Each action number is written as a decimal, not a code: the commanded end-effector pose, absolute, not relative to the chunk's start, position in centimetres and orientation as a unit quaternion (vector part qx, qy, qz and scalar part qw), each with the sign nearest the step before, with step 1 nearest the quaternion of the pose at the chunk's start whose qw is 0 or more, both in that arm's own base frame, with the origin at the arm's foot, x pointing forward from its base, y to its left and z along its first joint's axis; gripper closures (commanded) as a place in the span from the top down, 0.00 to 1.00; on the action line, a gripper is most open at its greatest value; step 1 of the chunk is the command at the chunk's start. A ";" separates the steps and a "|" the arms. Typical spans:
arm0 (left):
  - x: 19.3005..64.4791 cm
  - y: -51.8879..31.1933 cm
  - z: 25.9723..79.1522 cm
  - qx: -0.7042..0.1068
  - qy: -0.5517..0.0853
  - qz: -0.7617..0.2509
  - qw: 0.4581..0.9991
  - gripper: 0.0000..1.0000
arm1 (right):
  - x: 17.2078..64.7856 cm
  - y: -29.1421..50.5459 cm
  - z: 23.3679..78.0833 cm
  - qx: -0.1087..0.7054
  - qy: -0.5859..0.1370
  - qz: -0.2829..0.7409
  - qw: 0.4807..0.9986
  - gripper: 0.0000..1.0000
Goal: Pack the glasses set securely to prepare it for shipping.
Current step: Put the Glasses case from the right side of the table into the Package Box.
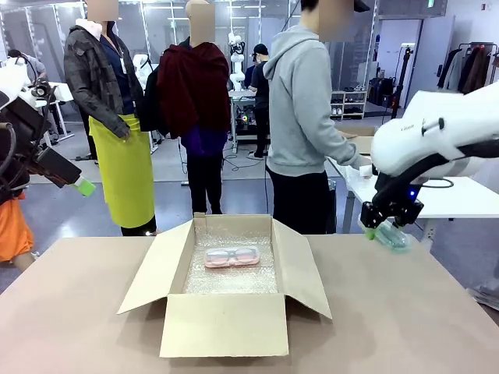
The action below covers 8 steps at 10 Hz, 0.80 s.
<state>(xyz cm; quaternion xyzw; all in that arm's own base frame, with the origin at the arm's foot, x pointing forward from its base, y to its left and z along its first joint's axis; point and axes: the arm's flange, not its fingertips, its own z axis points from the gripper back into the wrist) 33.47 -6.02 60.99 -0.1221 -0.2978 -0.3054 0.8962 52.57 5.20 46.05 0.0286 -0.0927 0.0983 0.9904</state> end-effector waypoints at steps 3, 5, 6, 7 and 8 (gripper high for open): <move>33.4 -5.9 61.1 -0.128 -0.300 -0.308 0.894 1.00 | 50.5 8.7 50.5 0.070 -0.051 0.413 0.907 0.25; 33.4 -5.9 61.1 -0.128 -0.300 -0.308 0.894 1.00 | 49.0 11.3 52.1 0.098 -0.042 0.550 0.828 0.25; 33.4 -5.9 61.1 -0.128 -0.300 -0.308 0.894 1.00 | 48.4 12.5 52.2 0.097 -0.038 0.589 0.802 0.25; 33.4 -5.9 61.1 -0.128 -0.300 -0.308 0.894 1.00 | 47.6 14.0 51.9 0.072 -0.033 0.614 0.785 0.25; 33.4 -5.9 61.1 -0.128 -0.300 -0.308 0.894 1.00 | 47.3 14.6 51.8 0.067 -0.039 0.616 0.784 0.25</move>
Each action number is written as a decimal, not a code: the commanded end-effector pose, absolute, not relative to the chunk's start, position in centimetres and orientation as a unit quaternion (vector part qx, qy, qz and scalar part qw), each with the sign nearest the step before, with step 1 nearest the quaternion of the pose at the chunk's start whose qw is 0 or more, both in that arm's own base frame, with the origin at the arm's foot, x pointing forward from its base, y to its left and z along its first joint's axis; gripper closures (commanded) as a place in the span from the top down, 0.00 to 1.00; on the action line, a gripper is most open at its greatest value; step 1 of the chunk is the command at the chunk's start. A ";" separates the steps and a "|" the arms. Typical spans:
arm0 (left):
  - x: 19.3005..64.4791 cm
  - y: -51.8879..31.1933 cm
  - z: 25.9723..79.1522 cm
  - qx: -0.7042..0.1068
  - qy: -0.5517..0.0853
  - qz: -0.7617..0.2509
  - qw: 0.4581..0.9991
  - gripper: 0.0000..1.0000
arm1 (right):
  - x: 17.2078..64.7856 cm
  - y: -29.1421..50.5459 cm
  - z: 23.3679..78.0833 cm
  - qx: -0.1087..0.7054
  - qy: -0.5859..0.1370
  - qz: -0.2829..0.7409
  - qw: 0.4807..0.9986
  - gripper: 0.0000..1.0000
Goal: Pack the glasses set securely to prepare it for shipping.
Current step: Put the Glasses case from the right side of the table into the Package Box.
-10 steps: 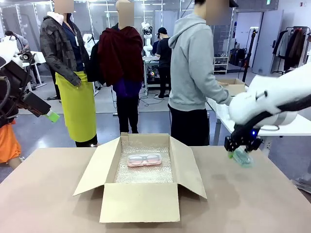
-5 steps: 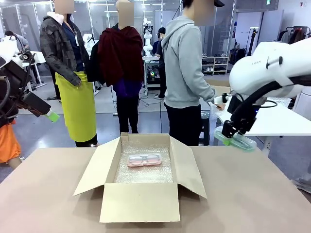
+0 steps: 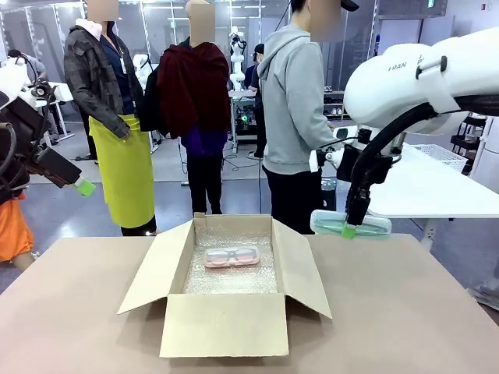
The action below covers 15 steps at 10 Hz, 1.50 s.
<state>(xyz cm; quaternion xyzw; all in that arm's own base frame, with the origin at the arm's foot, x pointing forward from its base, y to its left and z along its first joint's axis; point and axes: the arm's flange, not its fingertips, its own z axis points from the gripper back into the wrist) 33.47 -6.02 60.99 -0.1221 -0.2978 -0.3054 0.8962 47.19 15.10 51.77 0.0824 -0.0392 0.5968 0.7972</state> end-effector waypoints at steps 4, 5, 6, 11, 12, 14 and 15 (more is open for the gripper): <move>33.4 -5.9 61.1 -0.128 -0.300 -0.308 0.894 1.00 | 47.2 15.1 51.8 0.082 -0.039 0.597 0.797 0.25; 33.4 -5.9 61.1 -0.128 -0.300 -0.308 0.894 1.00 | 47.2 15.1 51.8 0.082 -0.039 0.597 0.797 0.25; 33.4 -5.9 61.1 -0.128 -0.300 -0.308 0.894 1.00 | 47.2 15.0 51.5 0.071 -0.042 0.601 0.795 0.64; 33.4 -5.9 61.1 -0.128 -0.300 -0.308 0.894 1.00 | 48.6 27.3 52.0 0.019 -0.043 0.757 0.652 0.64; 33.4 -5.9 61.1 -0.128 -0.300 -0.308 0.894 1.00 | 49.5 29.7 50.9 0.023 -0.045 0.767 0.639 0.64; 33.4 -5.9 61.1 -0.128 -0.300 -0.308 0.894 1.00 | 50.4 34.7 47.0 0.002 -0.057 0.758 0.649 0.64; 33.4 -5.9 61.1 -0.128 -0.300 -0.308 0.894 1.00 | 50.5 36.4 45.7 -0.019 -0.072 0.753 0.654 0.64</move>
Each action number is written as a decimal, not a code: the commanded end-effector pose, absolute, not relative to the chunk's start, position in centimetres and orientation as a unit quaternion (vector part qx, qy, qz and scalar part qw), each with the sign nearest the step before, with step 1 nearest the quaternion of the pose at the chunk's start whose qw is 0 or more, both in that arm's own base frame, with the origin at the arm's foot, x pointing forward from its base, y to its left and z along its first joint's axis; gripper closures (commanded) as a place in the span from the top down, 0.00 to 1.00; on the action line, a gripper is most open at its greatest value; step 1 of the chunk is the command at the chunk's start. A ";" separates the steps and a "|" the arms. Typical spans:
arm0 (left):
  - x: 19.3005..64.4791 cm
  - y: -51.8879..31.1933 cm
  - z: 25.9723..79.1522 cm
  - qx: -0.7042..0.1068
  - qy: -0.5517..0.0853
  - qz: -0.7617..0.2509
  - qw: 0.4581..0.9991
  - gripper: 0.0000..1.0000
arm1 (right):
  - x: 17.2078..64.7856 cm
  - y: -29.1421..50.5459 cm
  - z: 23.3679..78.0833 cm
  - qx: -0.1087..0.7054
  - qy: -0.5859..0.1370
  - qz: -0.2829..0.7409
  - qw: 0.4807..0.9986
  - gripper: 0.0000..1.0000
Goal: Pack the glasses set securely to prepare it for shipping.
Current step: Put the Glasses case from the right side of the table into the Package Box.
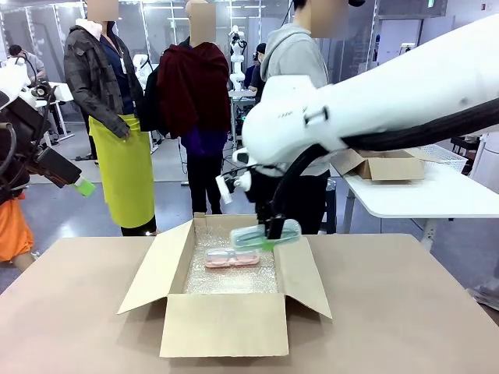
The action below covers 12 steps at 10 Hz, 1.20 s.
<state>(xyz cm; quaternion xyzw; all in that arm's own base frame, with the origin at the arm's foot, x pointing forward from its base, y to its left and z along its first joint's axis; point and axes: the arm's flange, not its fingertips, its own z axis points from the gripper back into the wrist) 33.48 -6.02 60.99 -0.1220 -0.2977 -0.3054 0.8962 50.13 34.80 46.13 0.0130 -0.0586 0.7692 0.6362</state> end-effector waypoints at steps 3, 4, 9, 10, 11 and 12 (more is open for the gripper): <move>33.4 -5.9 61.1 -0.128 -0.300 -0.308 0.894 1.00 | 51.1 40.0 43.8 0.018 -0.072 0.751 0.656 0.64; 33.4 -5.9 61.1 -0.128 -0.300 -0.308 0.894 1.00 | 51.5 40.7 42.7 0.014 -0.063 0.747 0.662 0.64; 33.4 -5.9 61.1 -0.128 -0.300 -0.308 0.894 1.00 | 53.0 41.3 37.0 0.034 -0.078 0.734 0.673 0.64; 33.4 -5.9 61.1 -0.128 -0.300 -0.308 0.894 1.00 | 53.2 41.3 36.0 0.019 -0.067 0.740 0.669 0.64; 33.4 -5.9 61.1 -0.128 -0.300 -0.308 0.894 1.00 | 53.5 41.4 35.2 0.038 -0.067 0.738 0.671 0.64; 33.4 -5.9 61.1 -0.128 -0.300 -0.308 0.894 1.00 | 53.6 41.5 34.7 0.039 -0.065 0.739 0.669 0.64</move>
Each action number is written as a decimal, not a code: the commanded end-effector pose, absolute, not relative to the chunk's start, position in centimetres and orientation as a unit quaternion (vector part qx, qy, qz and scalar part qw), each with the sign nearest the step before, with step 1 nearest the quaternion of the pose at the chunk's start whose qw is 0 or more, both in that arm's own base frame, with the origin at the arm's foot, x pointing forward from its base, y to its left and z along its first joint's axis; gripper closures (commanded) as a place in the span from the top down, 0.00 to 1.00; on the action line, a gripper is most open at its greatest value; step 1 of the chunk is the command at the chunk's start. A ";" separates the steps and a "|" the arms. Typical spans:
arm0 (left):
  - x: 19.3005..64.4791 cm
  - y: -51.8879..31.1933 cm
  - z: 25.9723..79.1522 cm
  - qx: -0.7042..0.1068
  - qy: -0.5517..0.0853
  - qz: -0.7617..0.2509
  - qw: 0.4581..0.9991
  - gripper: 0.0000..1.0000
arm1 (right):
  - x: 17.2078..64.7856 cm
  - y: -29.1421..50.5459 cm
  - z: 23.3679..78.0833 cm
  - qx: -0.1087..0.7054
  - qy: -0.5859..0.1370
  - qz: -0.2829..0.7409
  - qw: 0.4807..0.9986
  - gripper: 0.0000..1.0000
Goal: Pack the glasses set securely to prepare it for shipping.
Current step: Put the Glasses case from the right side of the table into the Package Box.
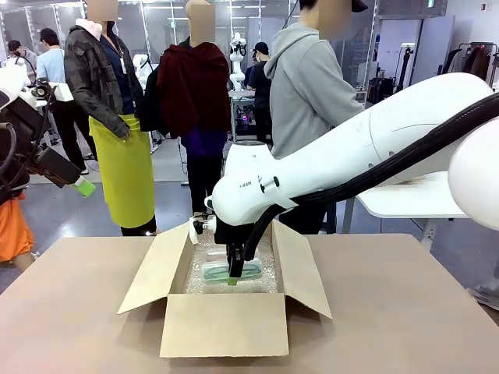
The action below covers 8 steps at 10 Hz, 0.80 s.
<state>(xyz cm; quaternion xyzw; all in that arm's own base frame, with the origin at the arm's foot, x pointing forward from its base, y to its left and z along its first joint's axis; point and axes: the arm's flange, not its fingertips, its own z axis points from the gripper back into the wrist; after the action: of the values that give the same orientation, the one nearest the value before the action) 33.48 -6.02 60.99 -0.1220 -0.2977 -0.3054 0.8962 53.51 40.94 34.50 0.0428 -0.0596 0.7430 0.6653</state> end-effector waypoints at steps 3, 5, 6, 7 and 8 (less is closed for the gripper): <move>33.4 -5.9 61.1 -0.128 -0.300 -0.308 0.894 1.00 | 53.6 41.1 34.4 0.050 -0.059 0.736 0.673 0.74; 33.4 -5.9 61.1 -0.128 -0.300 -0.308 0.894 1.00 | 53.5 41.1 34.7 0.049 -0.054 0.743 0.666 1.00; 33.4 -5.9 61.1 -0.128 -0.300 -0.308 0.894 1.00 | 53.6 41.0 34.9 0.047 -0.056 0.742 0.667 1.00; 33.4 -5.9 61.1 -0.128 -0.300 -0.308 0.894 1.00 | 53.7 40.8 35.2 0.047 -0.059 0.736 0.673 1.00; 33.4 -5.9 61.1 -0.128 -0.300 -0.308 0.894 1.00 | 53.7 40.6 35.7 0.038 -0.055 0.736 0.674 1.00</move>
<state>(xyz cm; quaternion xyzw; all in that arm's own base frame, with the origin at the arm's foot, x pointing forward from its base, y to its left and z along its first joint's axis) 33.48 -6.02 60.99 -0.1220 -0.2977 -0.3054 0.8962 54.15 40.88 34.85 0.0469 -0.0626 0.7404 0.6676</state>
